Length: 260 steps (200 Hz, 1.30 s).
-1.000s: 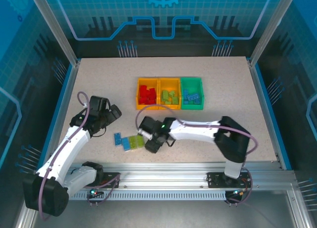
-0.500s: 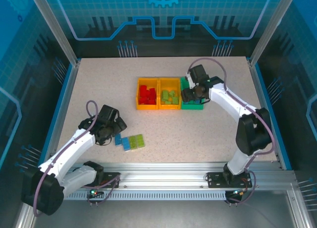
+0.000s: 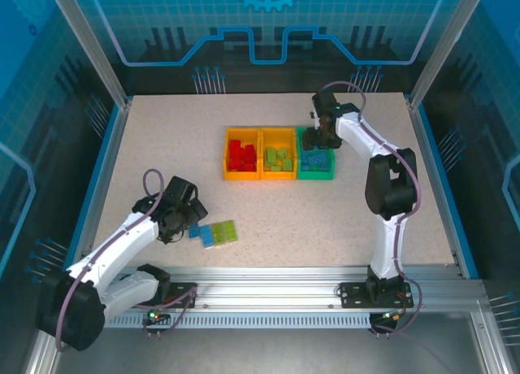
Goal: Sort the legos into containers by color
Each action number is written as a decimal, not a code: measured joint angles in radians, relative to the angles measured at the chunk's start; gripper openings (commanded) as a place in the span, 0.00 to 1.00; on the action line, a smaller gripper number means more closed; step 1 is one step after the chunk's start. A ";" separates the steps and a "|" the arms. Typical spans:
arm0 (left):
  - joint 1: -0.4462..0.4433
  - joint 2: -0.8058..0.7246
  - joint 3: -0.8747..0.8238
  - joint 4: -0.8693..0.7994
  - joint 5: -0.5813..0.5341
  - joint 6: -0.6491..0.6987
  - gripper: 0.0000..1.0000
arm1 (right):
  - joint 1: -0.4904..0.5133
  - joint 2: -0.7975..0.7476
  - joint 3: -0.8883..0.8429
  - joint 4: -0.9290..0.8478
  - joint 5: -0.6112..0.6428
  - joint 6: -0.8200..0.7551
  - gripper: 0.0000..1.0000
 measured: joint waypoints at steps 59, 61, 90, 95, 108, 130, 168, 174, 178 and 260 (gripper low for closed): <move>0.000 0.097 0.000 0.053 0.034 0.000 0.83 | 0.001 -0.006 -0.005 -0.016 -0.009 0.016 0.88; 0.000 0.099 0.000 0.055 0.034 0.000 0.82 | 0.002 -0.008 -0.007 -0.016 -0.010 0.017 0.88; 0.000 0.115 -0.009 0.073 0.042 0.002 0.78 | 0.002 -0.044 -0.034 -0.016 -0.013 0.023 0.91; 0.000 0.117 -0.012 0.077 0.042 0.002 0.76 | 0.002 -0.051 -0.036 -0.016 -0.016 0.023 0.91; 0.000 0.121 -0.021 0.085 0.043 0.000 0.73 | 0.002 -0.070 -0.039 -0.015 -0.026 0.027 0.92; 0.000 0.131 -0.038 0.099 0.054 0.001 0.72 | 0.002 -0.109 -0.051 -0.013 -0.034 0.032 0.93; 0.000 0.166 -0.058 0.124 0.076 0.001 0.66 | 0.001 -0.199 -0.103 -0.006 -0.046 0.045 0.94; 0.000 0.172 -0.058 0.129 0.079 0.000 0.64 | 0.000 -0.209 -0.110 -0.006 -0.047 0.045 0.94; 0.000 0.175 -0.059 0.132 0.080 0.002 0.63 | 0.000 -0.217 -0.117 -0.005 -0.048 0.045 0.94; 0.000 0.187 -0.059 0.167 0.094 0.002 0.40 | -0.108 -0.316 -0.273 0.039 -0.045 0.051 0.92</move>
